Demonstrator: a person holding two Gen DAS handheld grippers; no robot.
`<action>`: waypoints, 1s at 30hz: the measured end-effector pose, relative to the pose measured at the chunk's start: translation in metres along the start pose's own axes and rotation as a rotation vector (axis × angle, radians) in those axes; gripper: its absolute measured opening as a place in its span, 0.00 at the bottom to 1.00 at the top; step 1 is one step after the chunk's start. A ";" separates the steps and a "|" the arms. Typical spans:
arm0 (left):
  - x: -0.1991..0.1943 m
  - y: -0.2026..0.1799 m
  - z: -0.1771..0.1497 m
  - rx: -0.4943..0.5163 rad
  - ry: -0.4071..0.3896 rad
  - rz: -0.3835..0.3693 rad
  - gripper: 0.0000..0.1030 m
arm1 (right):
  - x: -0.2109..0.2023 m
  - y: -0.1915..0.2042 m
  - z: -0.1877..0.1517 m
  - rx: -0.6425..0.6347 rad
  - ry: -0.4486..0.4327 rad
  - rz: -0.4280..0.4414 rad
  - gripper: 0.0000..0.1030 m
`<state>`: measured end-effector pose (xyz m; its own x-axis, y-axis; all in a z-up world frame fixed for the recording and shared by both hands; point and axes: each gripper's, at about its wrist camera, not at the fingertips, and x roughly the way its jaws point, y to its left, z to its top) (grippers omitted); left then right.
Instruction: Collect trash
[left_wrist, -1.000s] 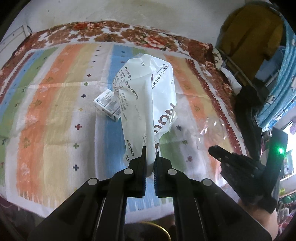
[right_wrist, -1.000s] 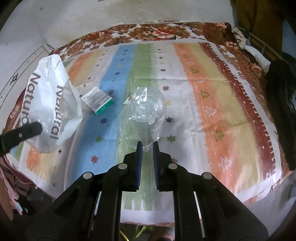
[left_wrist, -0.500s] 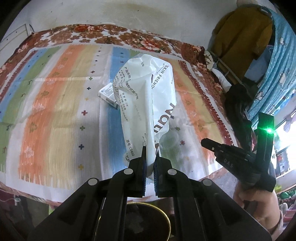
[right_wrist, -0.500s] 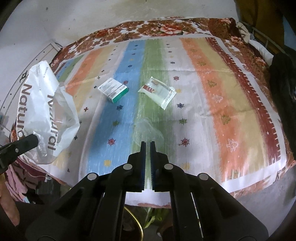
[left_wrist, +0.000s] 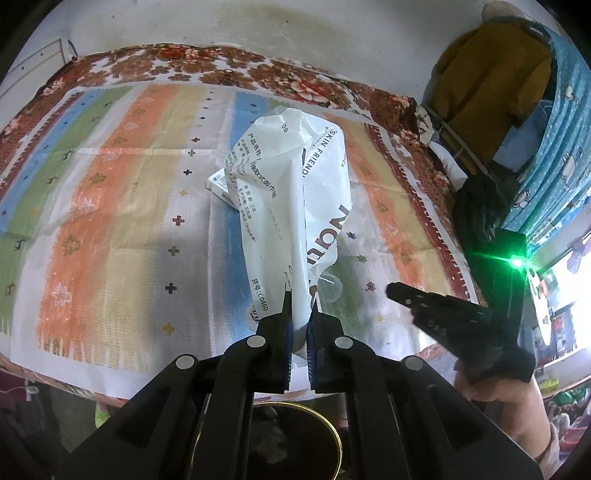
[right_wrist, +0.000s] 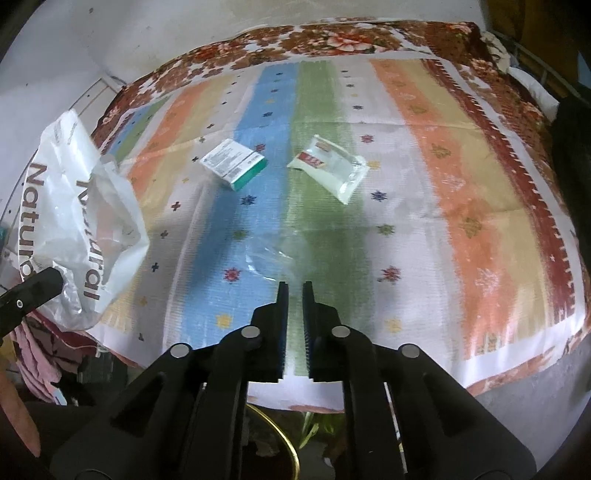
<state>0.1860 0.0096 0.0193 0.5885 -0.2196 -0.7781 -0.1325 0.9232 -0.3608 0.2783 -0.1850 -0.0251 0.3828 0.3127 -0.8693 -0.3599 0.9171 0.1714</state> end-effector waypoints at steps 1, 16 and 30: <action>0.000 0.000 0.000 0.000 0.000 0.000 0.05 | 0.002 0.005 0.001 -0.012 0.001 0.001 0.15; 0.005 0.007 0.004 -0.021 0.001 0.027 0.05 | 0.049 0.043 0.003 -0.250 0.034 -0.159 0.30; 0.023 -0.002 0.005 0.023 0.044 0.047 0.03 | 0.092 0.051 0.011 -0.333 0.097 -0.230 0.29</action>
<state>0.2037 0.0045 0.0045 0.5461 -0.1893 -0.8161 -0.1406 0.9396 -0.3120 0.3048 -0.1065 -0.0910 0.4095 0.0693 -0.9097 -0.5358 0.8253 -0.1783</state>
